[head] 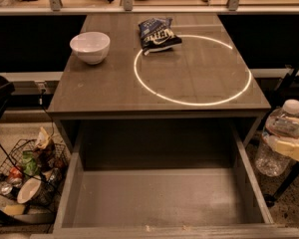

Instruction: Place water bottle into top drawer

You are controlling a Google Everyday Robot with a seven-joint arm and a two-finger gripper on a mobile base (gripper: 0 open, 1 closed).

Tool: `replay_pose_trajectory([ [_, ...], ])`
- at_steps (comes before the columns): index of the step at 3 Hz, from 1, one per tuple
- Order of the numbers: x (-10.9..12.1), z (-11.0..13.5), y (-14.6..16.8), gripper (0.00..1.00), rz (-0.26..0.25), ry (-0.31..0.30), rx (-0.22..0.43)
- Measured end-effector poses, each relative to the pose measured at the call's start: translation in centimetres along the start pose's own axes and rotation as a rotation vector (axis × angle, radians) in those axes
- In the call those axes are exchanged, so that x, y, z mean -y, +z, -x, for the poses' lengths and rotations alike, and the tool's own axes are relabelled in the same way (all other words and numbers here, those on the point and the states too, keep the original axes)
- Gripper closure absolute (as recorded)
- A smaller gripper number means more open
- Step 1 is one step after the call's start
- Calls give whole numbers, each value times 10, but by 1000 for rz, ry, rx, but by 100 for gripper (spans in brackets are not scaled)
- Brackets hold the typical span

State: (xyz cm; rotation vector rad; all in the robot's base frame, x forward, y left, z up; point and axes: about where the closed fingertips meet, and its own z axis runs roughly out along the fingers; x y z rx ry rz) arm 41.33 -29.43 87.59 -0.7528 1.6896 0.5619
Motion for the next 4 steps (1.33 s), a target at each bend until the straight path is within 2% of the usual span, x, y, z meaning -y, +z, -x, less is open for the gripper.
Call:
replay_pose_trajectory([
  [1, 0, 0, 0, 100, 0, 0, 0],
  [2, -15, -15, 30, 100, 56, -35, -28],
  [3, -36, -49, 77, 100, 150, -37, -31],
  [4, -55, -74, 133, 100, 263, -30, 9],
])
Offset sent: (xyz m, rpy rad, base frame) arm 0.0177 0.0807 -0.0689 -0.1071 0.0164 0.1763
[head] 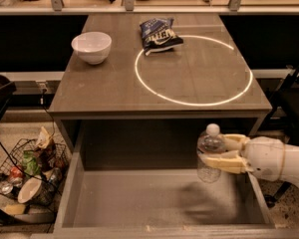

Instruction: Place water bottle into top drawer

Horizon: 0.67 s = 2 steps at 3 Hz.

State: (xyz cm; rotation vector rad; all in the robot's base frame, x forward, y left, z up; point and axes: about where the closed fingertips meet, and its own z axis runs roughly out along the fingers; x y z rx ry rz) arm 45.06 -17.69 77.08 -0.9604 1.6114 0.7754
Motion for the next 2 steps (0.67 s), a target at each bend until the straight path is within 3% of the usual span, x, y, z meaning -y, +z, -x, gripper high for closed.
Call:
replay_pose_trajectory([
  [2, -8, -19, 55, 100, 116, 16, 53],
])
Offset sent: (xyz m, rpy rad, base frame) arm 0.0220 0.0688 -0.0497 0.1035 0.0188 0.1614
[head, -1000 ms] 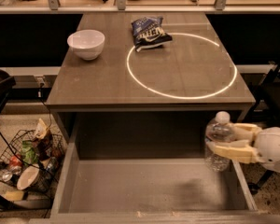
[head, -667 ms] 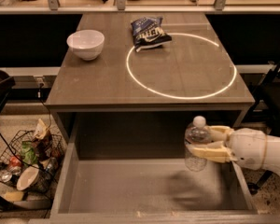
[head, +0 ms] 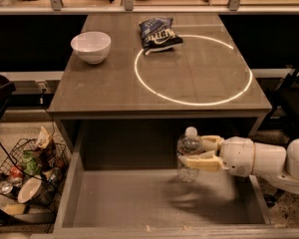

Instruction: Place water bottle into top drawer

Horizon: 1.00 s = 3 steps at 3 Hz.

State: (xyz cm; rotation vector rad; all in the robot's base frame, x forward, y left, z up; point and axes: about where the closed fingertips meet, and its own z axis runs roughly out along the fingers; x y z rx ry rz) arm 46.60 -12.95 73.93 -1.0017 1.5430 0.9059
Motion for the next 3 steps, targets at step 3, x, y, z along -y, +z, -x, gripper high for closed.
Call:
replay_pose_trajectory([
  [3, -3, -40, 31, 100, 81, 45, 66],
])
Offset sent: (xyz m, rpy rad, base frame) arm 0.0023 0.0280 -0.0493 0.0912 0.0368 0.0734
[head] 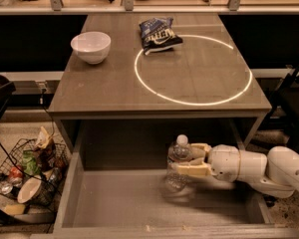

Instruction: Place water bottle into top drawer

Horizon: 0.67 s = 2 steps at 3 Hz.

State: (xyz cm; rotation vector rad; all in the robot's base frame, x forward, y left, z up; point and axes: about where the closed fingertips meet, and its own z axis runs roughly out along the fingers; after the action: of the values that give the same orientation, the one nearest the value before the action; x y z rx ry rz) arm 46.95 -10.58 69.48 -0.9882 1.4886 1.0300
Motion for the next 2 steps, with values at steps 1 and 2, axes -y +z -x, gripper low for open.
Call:
replay_pose_trajectory([
  [1, -1, 1, 2, 82, 4, 0, 0],
  [2, -2, 1, 4, 59, 8, -1, 0],
])
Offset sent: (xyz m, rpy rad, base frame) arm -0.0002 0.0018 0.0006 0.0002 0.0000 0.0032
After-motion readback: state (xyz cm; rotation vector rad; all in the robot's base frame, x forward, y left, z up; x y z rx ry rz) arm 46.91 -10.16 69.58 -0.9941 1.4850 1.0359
